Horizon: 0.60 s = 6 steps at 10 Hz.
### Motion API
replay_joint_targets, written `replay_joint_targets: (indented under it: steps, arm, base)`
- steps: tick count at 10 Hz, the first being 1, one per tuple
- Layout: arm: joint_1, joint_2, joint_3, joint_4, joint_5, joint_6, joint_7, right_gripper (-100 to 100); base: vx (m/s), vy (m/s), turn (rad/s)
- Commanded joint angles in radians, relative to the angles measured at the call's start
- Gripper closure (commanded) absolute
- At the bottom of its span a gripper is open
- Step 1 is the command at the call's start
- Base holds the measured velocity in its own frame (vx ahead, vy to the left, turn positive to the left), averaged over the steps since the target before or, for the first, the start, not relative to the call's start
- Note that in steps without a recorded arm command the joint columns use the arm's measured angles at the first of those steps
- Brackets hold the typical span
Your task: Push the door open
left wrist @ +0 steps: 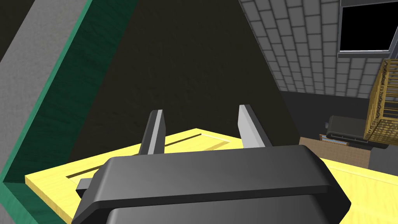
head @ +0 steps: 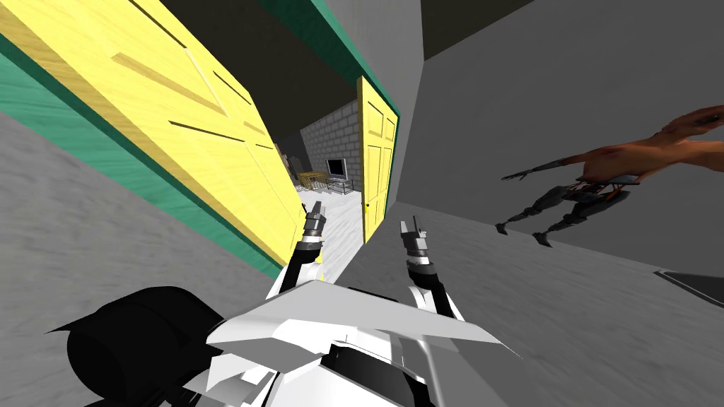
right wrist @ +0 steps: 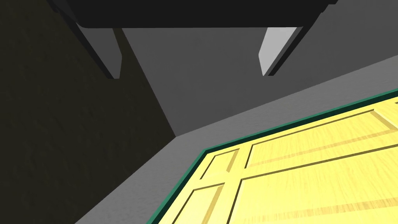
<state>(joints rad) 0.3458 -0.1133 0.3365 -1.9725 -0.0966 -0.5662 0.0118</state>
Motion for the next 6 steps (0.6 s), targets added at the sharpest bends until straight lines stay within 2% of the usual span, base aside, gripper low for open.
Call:
replay_joint_targets:
  steps: [1,5,6]
  arm:
    - [-0.015,-0.004,0.023,0.029,0.001,-0.003,-0.005,-100]
    - [-0.047,-0.014,0.081,0.102,0.003,-0.017,-0.015,-100]
    - [-0.06,-0.018,0.105,0.132,0.004,-0.023,-0.019,-100]
  base:
    - [0.149,-0.014,0.001]
    - [0.125,-0.025,-0.001]
    - [0.134,-0.034,-0.003]
